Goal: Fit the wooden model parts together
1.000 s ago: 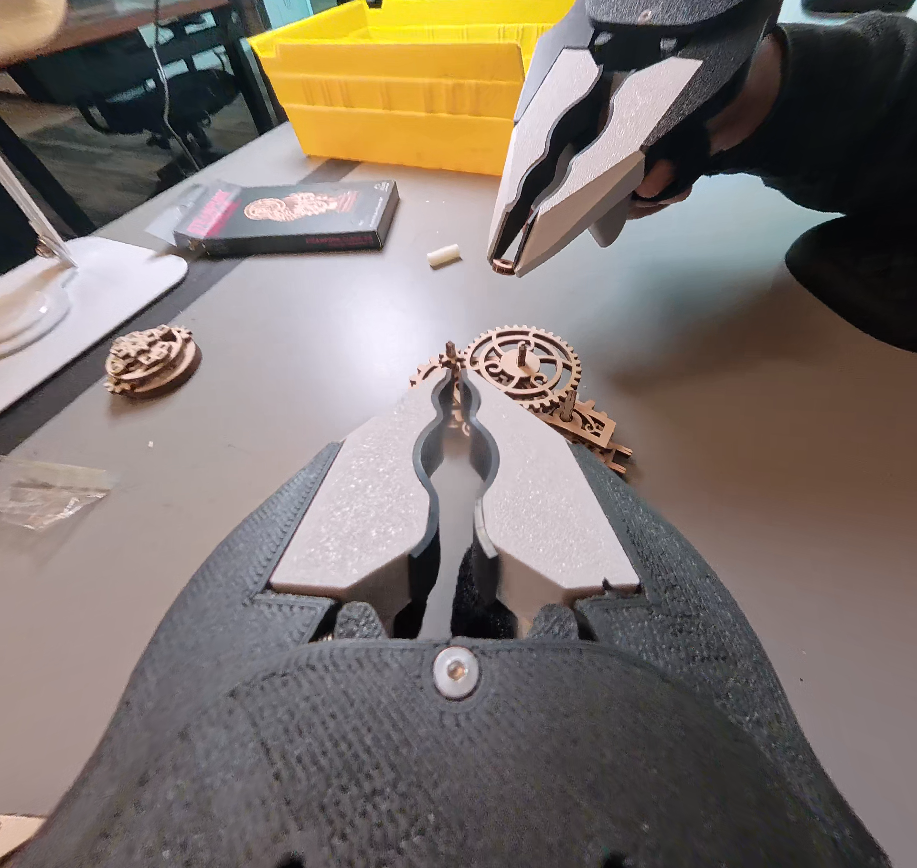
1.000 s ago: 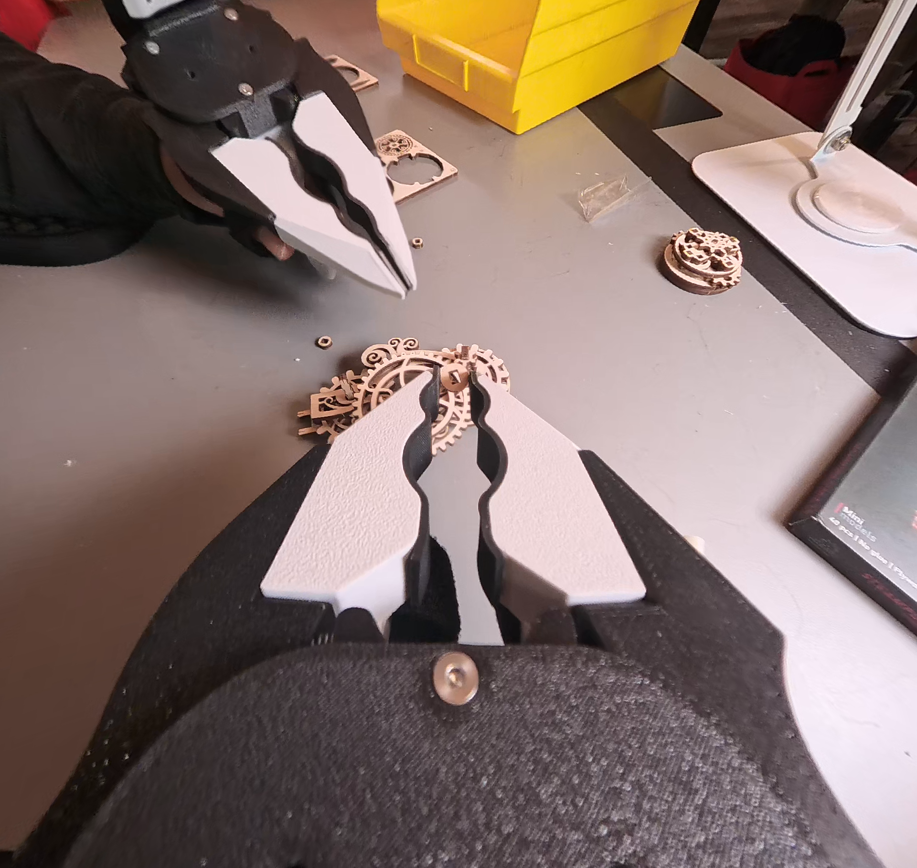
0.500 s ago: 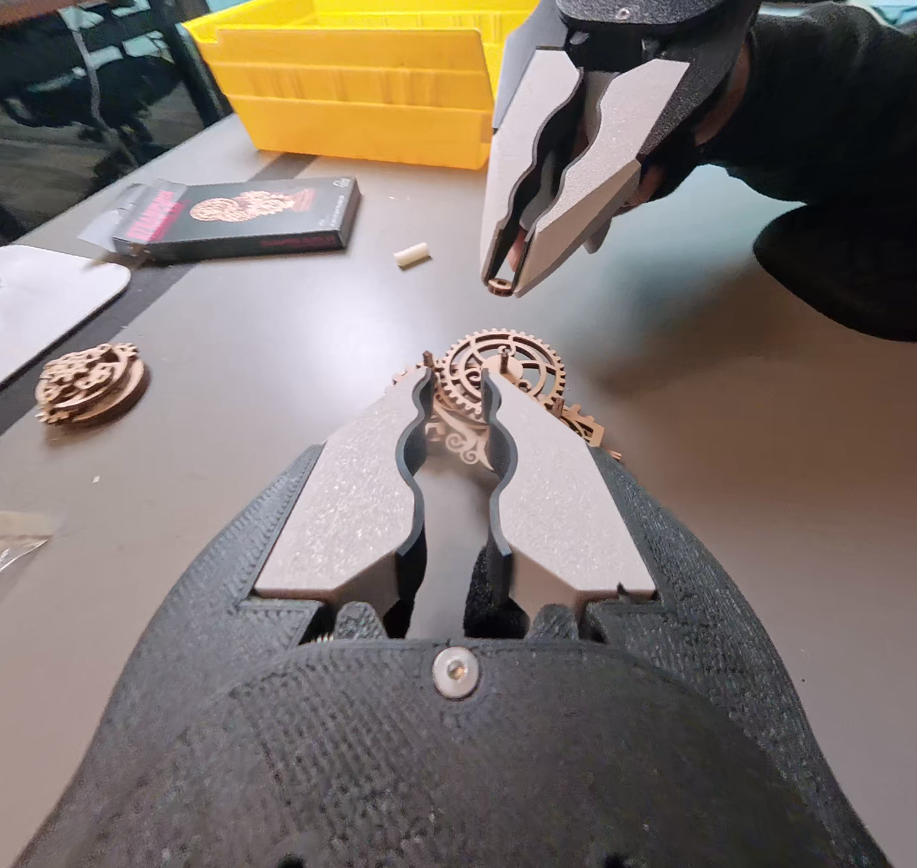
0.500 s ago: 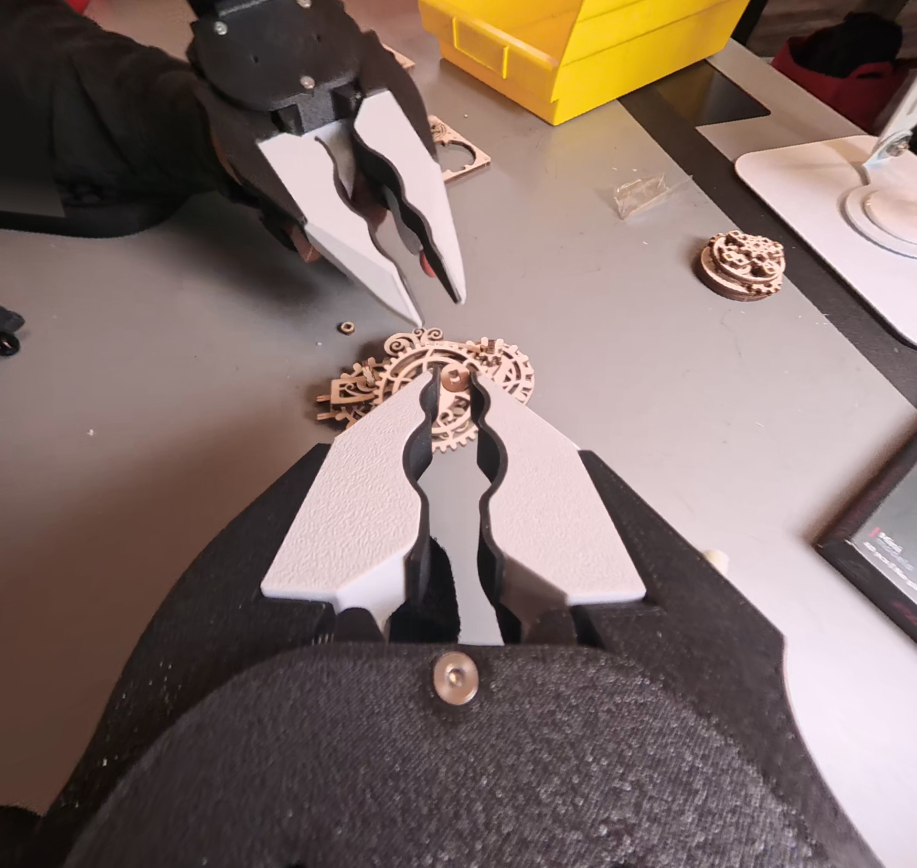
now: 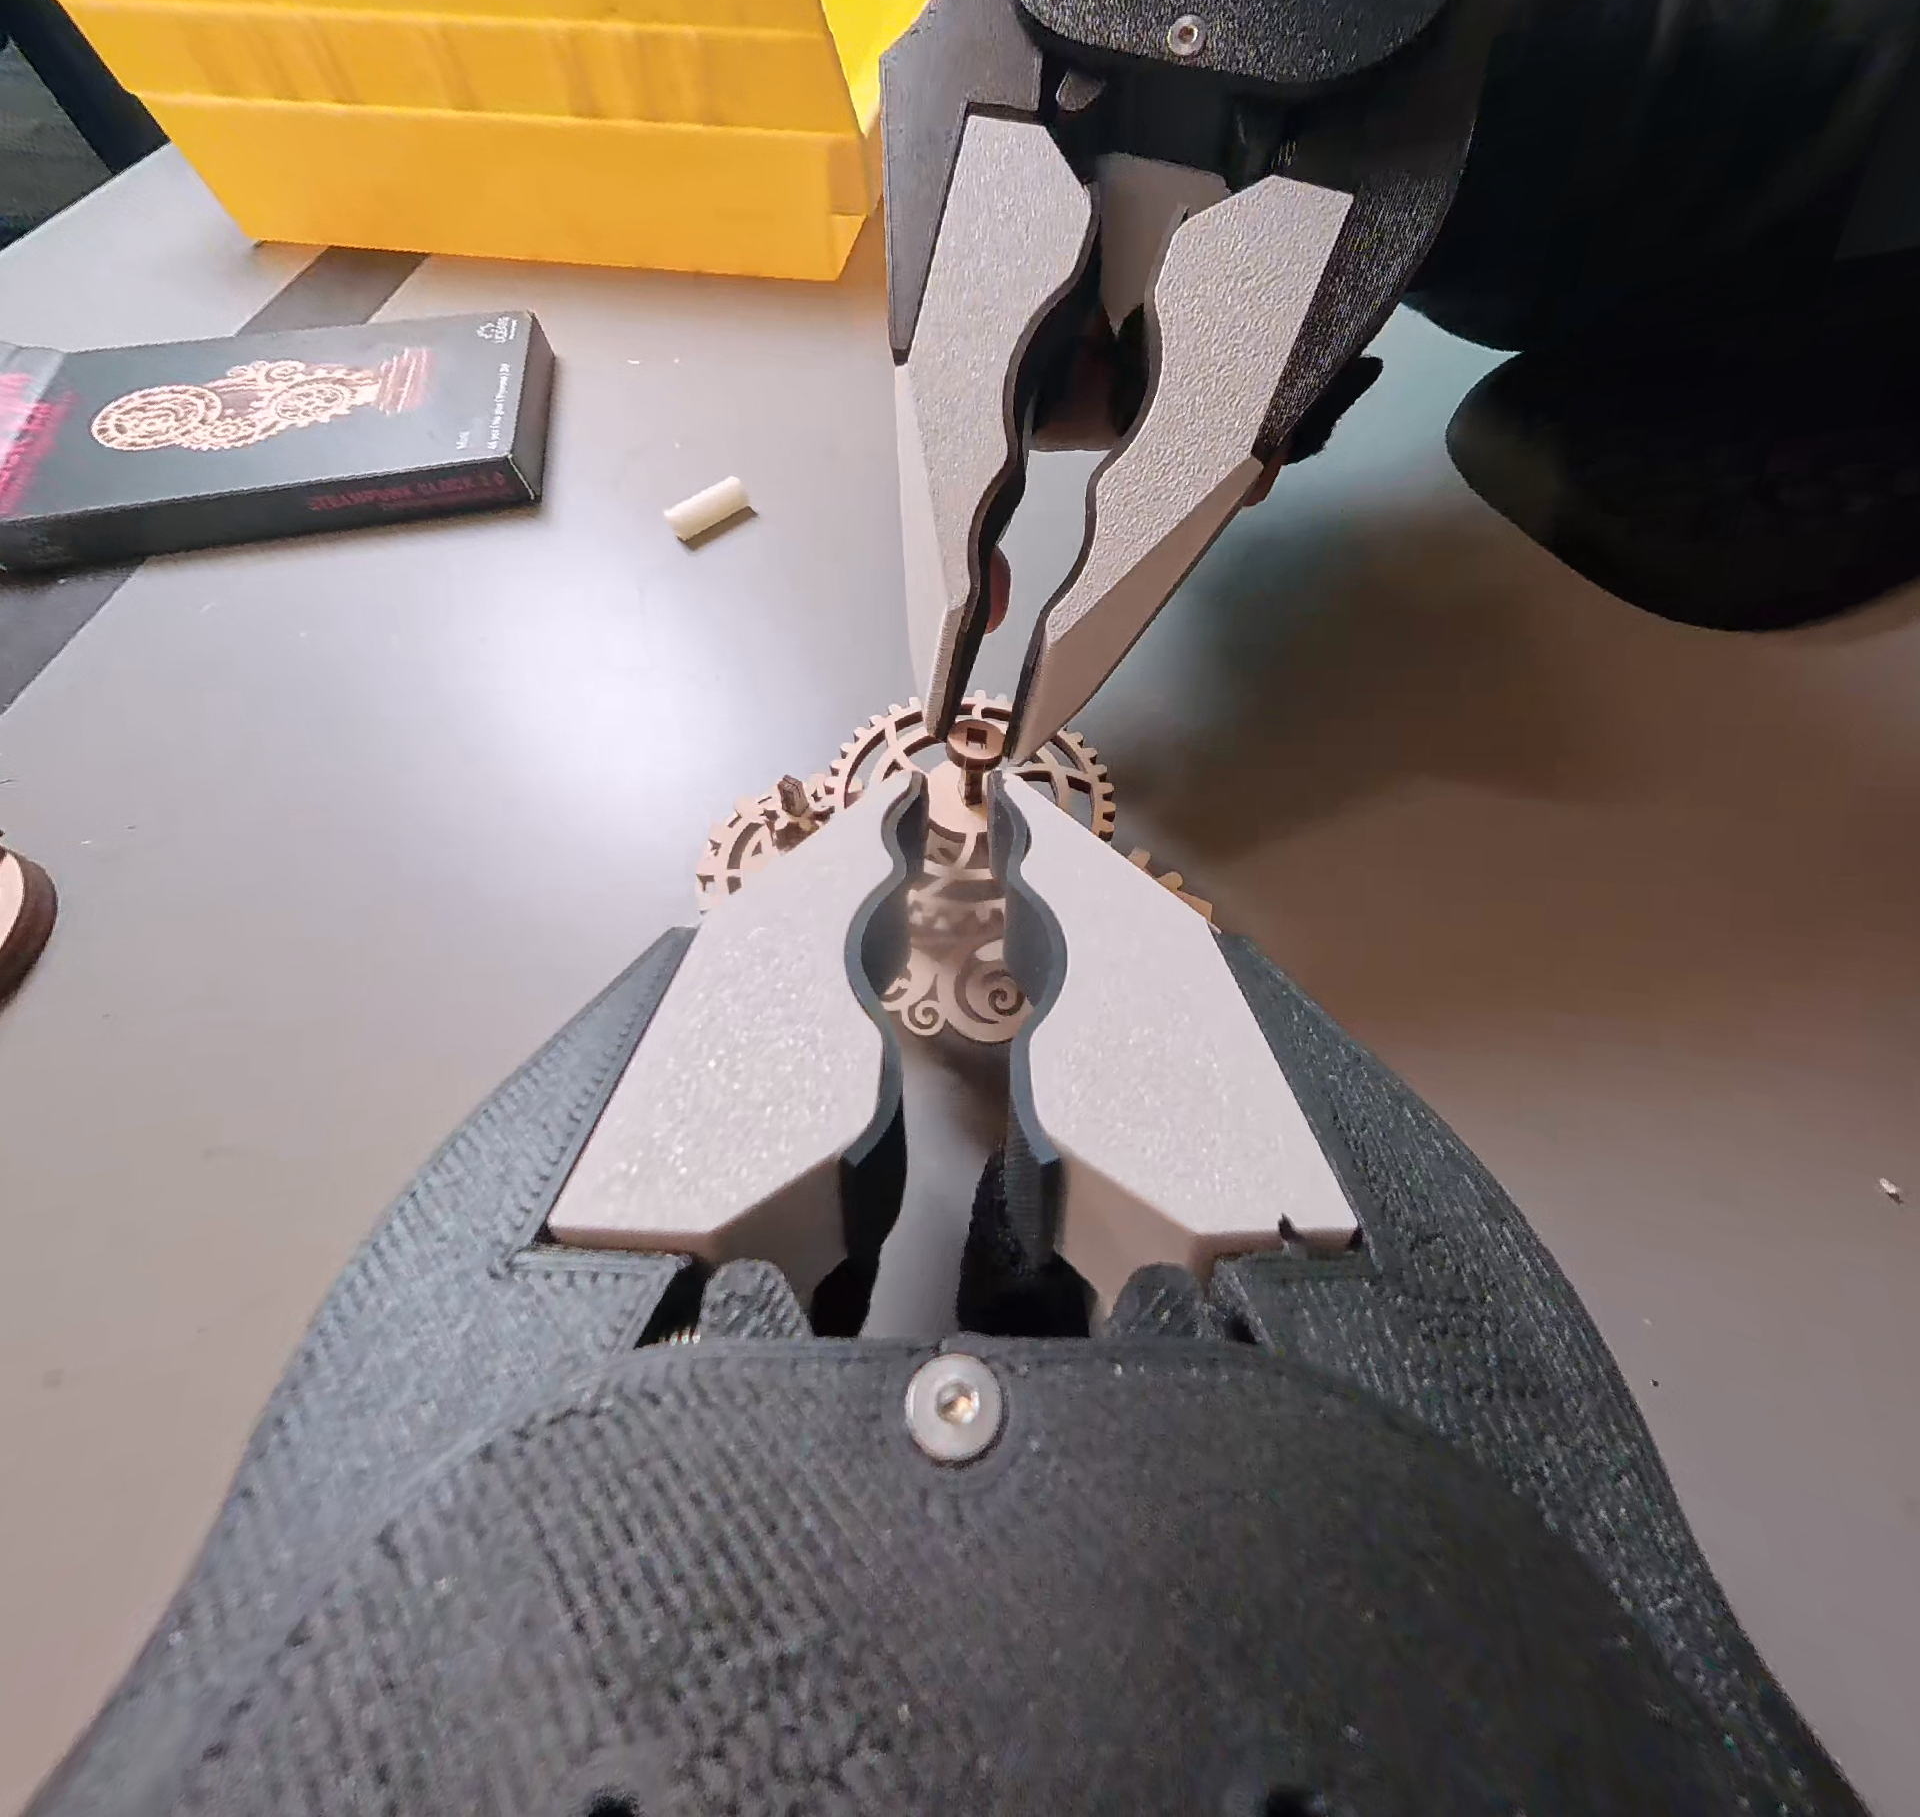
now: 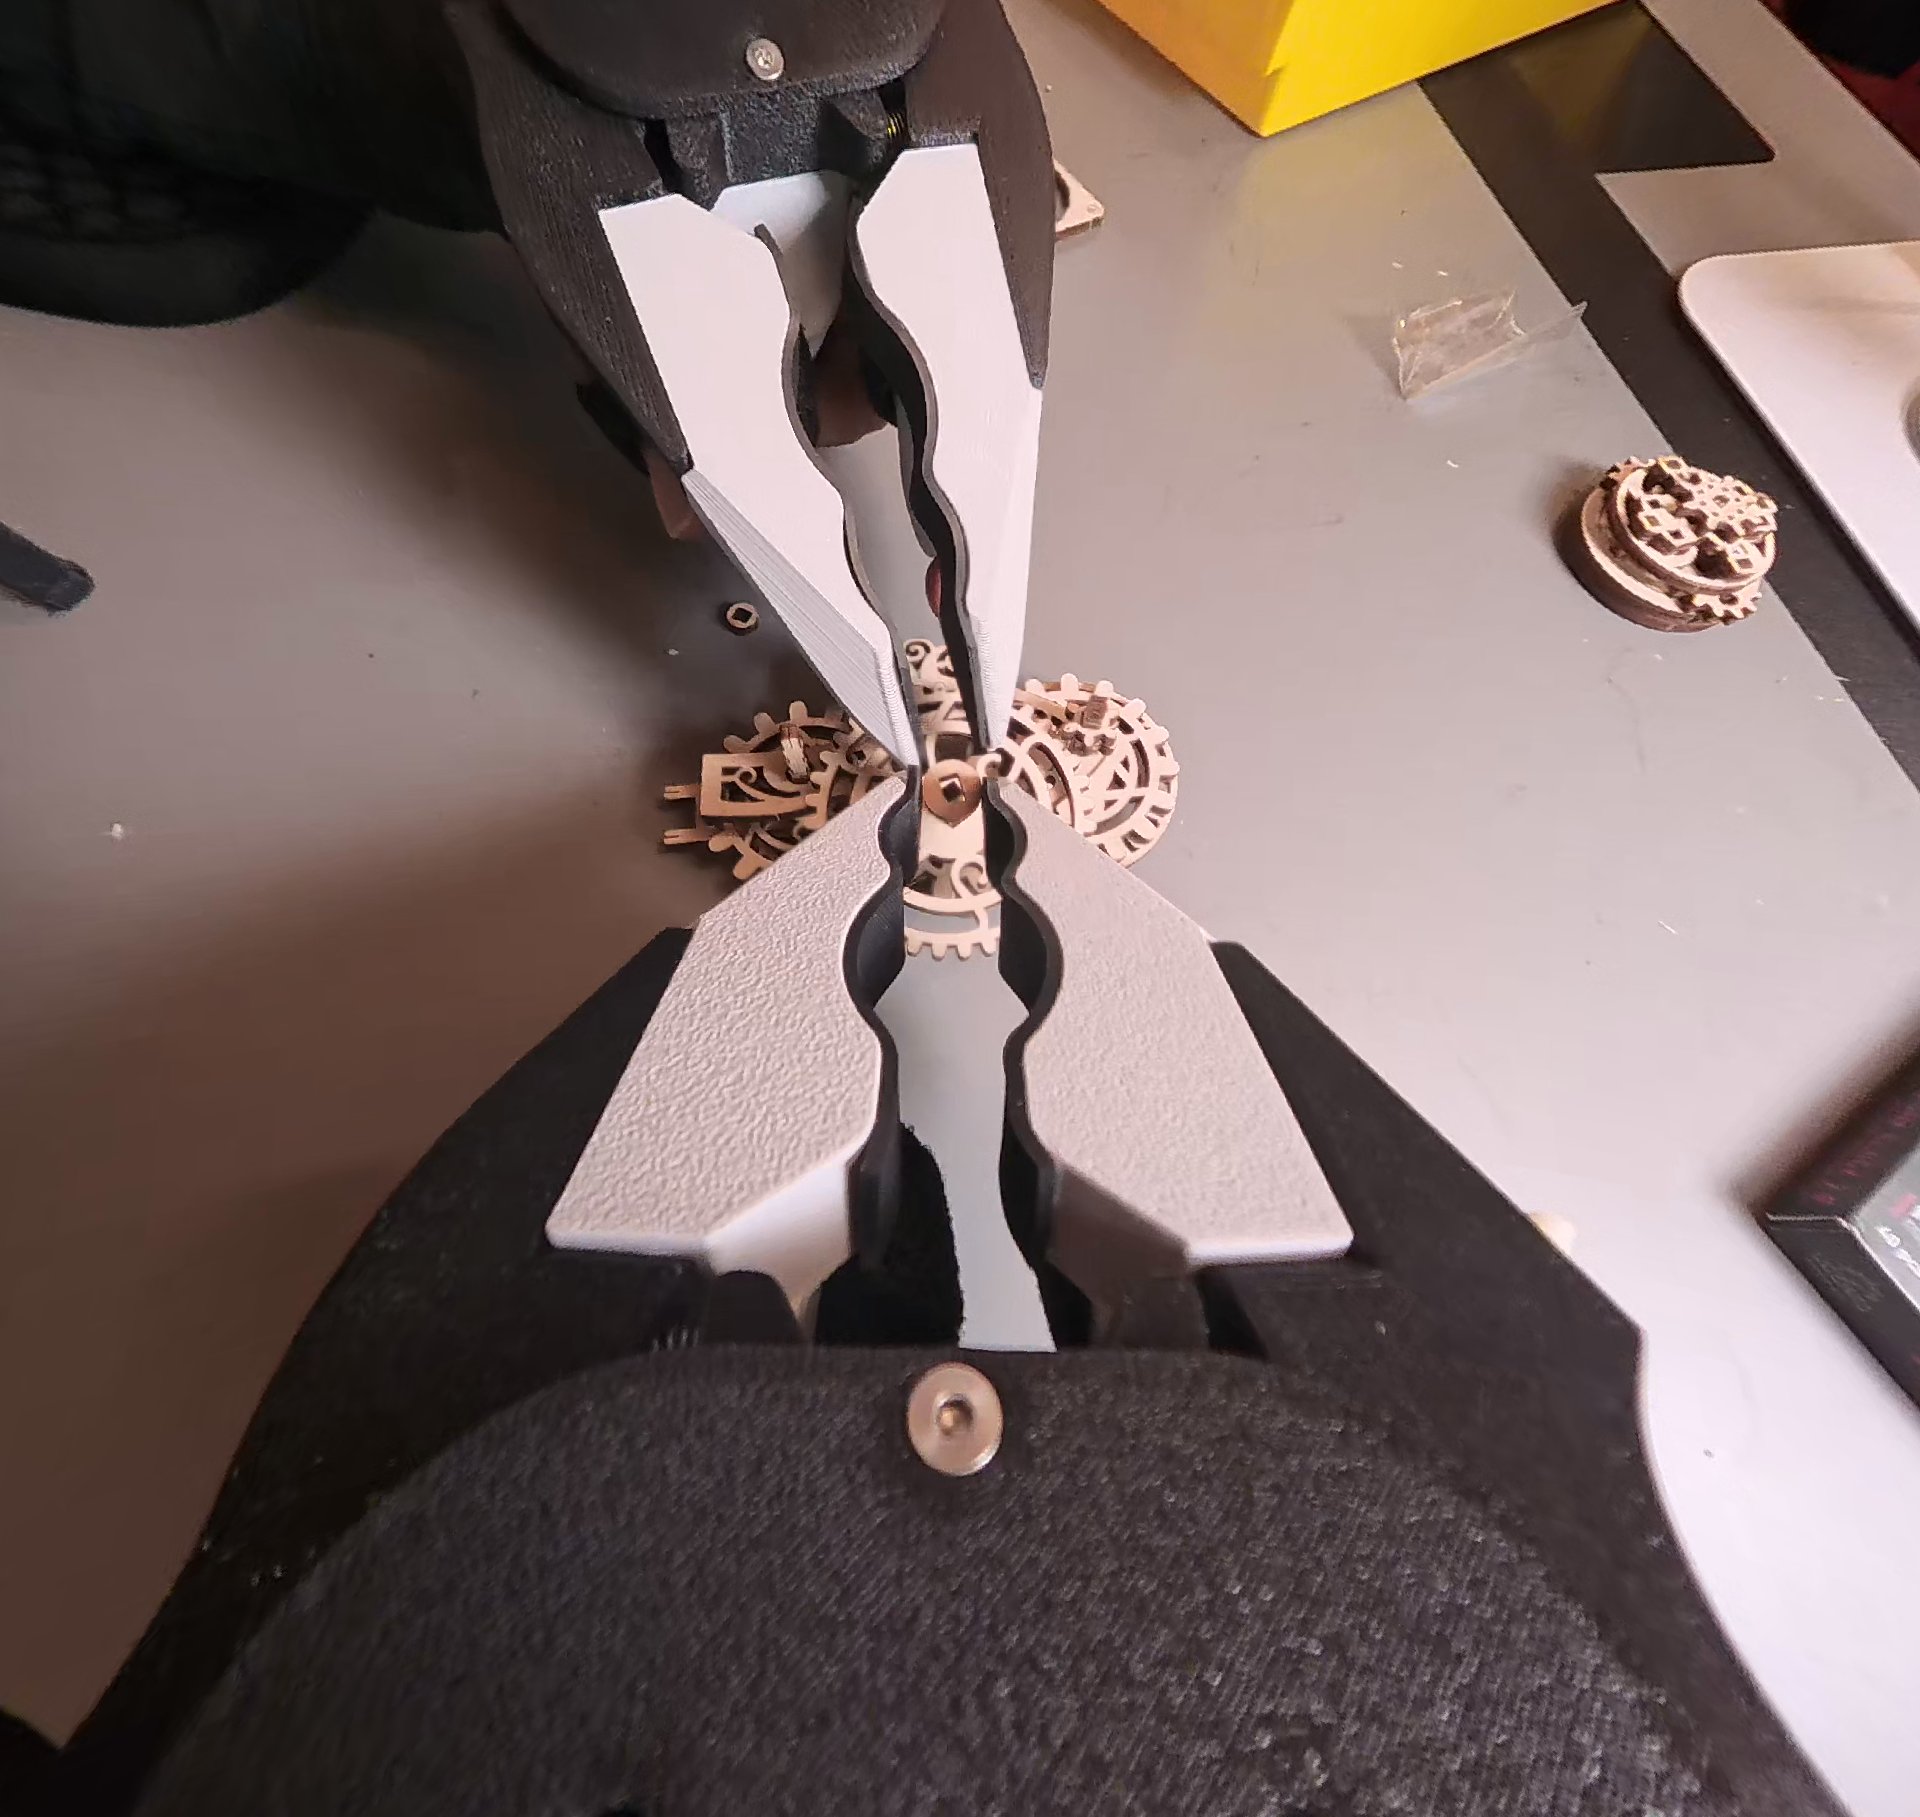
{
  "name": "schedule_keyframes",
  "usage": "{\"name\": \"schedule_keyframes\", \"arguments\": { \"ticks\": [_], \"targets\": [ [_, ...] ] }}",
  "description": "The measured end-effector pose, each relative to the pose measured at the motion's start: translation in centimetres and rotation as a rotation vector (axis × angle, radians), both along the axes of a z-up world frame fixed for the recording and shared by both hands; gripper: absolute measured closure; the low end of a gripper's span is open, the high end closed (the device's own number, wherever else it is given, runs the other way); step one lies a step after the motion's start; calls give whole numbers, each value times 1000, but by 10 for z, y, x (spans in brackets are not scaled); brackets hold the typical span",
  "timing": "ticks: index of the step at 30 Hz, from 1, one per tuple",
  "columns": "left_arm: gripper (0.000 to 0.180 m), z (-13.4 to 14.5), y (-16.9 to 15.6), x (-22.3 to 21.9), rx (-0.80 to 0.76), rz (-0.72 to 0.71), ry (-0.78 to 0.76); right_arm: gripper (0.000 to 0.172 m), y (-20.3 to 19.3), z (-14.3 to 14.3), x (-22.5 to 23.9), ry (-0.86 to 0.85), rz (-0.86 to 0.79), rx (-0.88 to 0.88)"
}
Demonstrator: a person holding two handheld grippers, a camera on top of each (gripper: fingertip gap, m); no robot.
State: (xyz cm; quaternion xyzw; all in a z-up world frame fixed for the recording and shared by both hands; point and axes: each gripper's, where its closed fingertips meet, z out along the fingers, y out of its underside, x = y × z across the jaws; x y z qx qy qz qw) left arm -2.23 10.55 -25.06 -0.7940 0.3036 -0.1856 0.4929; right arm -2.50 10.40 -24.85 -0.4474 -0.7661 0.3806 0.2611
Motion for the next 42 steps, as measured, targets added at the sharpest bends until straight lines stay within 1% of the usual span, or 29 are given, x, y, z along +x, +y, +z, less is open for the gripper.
{"name": "schedule_keyframes", "arguments": {
  "ticks": [11, 16, 24, 42],
  "targets": [
    [172, 1, 0, 1, 29, 0, 7, 161, -1, -2, -1, -27, 28, 32],
    [168, 0, -1, 1, 23, -13, 4, 162, 0, -2, -2, -31, 31, 46],
    [170, -3, -1, 2, 20, -15, 12, 161, 0, -3, -4, -44, 38, 46],
    [171, -1, 3, 0, 49, 5, 42, 158, 5, -2, -5, -42, 38, -50]
  ]
}}
